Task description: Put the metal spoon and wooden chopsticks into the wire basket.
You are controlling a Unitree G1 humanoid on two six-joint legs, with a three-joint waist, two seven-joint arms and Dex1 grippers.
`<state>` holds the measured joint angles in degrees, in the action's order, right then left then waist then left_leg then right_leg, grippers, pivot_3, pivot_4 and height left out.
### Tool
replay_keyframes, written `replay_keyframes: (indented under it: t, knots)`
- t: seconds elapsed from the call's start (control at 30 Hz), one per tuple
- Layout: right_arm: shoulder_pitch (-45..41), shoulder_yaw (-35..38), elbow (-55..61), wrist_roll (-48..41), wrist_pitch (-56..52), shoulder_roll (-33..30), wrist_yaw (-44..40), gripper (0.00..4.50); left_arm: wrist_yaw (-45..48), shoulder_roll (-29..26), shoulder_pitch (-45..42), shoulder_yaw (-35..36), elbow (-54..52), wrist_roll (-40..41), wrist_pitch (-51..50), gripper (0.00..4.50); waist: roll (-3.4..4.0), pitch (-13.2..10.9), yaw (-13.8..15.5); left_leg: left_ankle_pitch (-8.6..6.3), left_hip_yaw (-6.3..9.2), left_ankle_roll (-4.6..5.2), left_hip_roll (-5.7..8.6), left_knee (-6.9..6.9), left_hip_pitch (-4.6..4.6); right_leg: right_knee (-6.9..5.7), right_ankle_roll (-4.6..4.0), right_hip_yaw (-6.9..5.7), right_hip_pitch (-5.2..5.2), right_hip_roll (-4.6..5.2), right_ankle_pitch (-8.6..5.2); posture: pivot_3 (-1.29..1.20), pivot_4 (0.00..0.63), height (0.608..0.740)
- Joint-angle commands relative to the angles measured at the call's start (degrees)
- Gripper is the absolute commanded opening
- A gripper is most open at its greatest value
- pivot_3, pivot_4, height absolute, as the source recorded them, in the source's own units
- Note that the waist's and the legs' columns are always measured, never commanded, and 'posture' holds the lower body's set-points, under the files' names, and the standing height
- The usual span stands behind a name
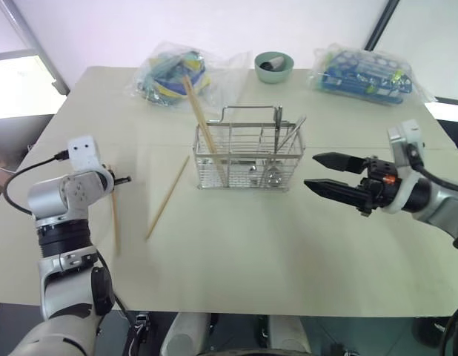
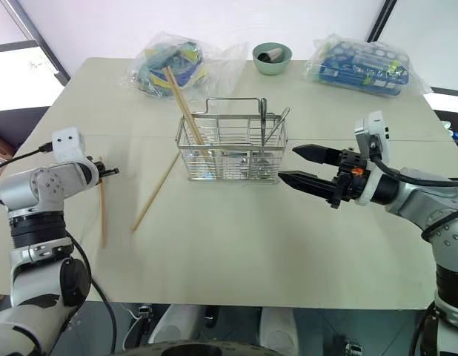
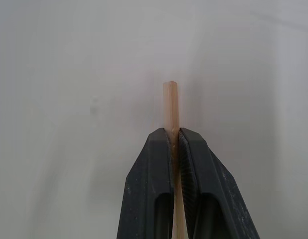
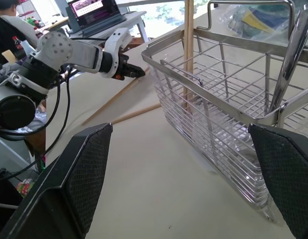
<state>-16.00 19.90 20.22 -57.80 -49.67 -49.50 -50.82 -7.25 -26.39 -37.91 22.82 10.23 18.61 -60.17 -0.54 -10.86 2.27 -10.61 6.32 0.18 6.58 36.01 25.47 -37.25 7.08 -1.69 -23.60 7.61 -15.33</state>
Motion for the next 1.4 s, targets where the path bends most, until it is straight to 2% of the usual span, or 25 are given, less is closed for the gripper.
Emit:
replay_keyframes:
  t: [0.03, 0.13, 0.2, 0.37, 0.47, 0.67, 0.87, 1.03, 1.2, 1.23, 1.27, 1.4]
  knots:
    - [-0.04, 2.5, 1.37, -1.41, 0.48, -0.67, -0.12, 4.5, 0.72, -2.18, -4.2, 5.15, -2.58, -1.15, 18.81, 0.02, -0.03, -0.02, 0.01, 0.0, 0.0, 0.0, -0.01, 0.0, 0.02, 0.01, 0.0, 0.0, -0.02, 0.0, 0.0, 0.0, 0.15, 0.697]
    - [0.18, 2.94, 1.38, -1.81, -0.14, -0.79, 0.11, 4.5, 4.02, -1.12, -11.19, 9.95, -4.58, 4.62, 29.25, 0.02, -0.26, -0.15, 0.1, 0.01, 0.02, -0.01, -0.04, 0.03, 0.13, 0.02, -0.02, -0.04, -0.09, -0.02, 0.02, 0.0, 0.15, 0.697]
    - [0.05, 3.14, 1.25, -2.19, -0.56, -0.74, 0.38, 4.5, 5.48, -0.35, -15.29, 11.24, -4.48, 7.7, 32.21, 0.02, -0.34, -0.18, 0.15, 0.01, 0.05, -0.01, -0.02, 0.11, 0.22, 0.06, 0.04, -0.1, -0.08, -0.02, 0.05, 0.0, 0.15, 0.697]
    - [-0.2, 2.47, 1.34, -2.21, -0.63, -0.18, 1.49, 4.5, 5.9, 3.33, -24.94, 12.97, -1.93, 15.88, 33.37, 0.02, -0.31, -0.16, -0.01, -0.06, 0.0, 0.13, 0.13, 0.14, 0.12, 0.22, 0.32, -0.1, 0.08, 0.05, 0.2, 0.0, 0.15, 0.697]
    - [-0.12, 2.3, 1.7, -2.31, -0.49, 0.44, 2.37, 4.5, 8.31, 6.65, -28.66, 8.61, -2.82, 19.07, 31.09, 0.02, -0.4, -0.22, 0.07, -0.04, 0.02, 0.13, 0.08, 0.18, 0.1, 0.15, 0.33, -0.12, 0.09, 0.0, 0.2, 0.0, 0.15, 0.697]
    - [1.63, 3.6, 2.77, -3.22, -0.31, 1.88, 4.71, 4.5, 11.46, 13.45, -28.35, 1.85, -4.17, 21.1, 30.01, 0.02, -0.41, -0.22, -0.04, -0.01, 0.01, 0.26, 0.15, 0.21, 0.1, 0.16, 0.37, -0.1, 0.13, 0.01, 0.23, 0.0, 0.15, 0.697]
    - [4.15, 4.99, 4.77, -4.08, 0.12, 3.0, 7.0, 4.5, 14.99, 15.58, -27.97, -3.82, -2.39, 18.25, 32.72, 0.02, -0.39, -0.23, -0.36, 0.02, -0.03, 0.3, 0.06, 0.17, 0.05, 0.12, 0.36, -0.06, 0.1, -0.03, 0.22, 0.0, 0.15, 0.697]
    - [5.12, 6.81, 5.39, -4.85, 0.29, 3.19, 8.58, 4.5, 18.94, 17.32, -24.35, -11.03, -4.04, 13.23, 35.63, 0.02, -0.39, -0.22, 0.07, 0.02, -0.03, 0.31, 0.1, 0.21, 0.04, 0.15, 0.35, -0.06, 0.17, -0.01, 0.23, 0.0, 0.15, 0.697]
    - [5.09, 8.24, 5.08, -5.86, -0.09, 2.21, 8.82, 4.5, 20.58, 18.69, -20.43, -14.16, -6.36, 11.51, 36.94, 0.02, -0.39, -0.23, -0.12, 0.02, -0.02, 0.32, 0.1, 0.19, 0.06, 0.17, 0.35, -0.06, 0.14, 0.0, 0.22, 0.0, 0.15, 0.697]
    - [5.01, 8.37, 4.9, -5.91, -0.14, 2.09, 8.77, 4.5, 20.65, 19.02, -19.91, -14.16, -6.85, 11.54, 36.99, 0.79, -0.39, -0.23, -0.15, 0.02, -0.02, 0.32, 0.08, 0.19, 0.06, 0.17, 0.35, -0.06, 0.13, -0.01, 0.22, 0.0, 0.15, 0.697]
    - [4.94, 8.42, 4.73, -5.89, -0.16, 2.01, 8.7, 4.5, 20.77, 19.19, -19.51, -14.26, -7.27, 11.43, 37.11, 1.1, -0.39, -0.23, -0.11, 0.02, -0.02, 0.32, 0.06, 0.18, 0.06, 0.17, 0.35, -0.06, 0.12, -0.02, 0.22, 0.0, 0.15, 0.697]
    - [4.63, 8.05, 4.22, -5.52, -0.01, 2.0, 8.55, 4.5, 20.36, 19.07, -19.05, -14.08, -9.36, 11.53, 36.73, 3.09, -0.39, -0.23, -0.07, 0.02, -0.02, 0.32, 0.05, 0.21, 0.06, 0.16, 0.34, -0.06, 0.14, -0.03, 0.22, 0.0, 0.15, 0.697]
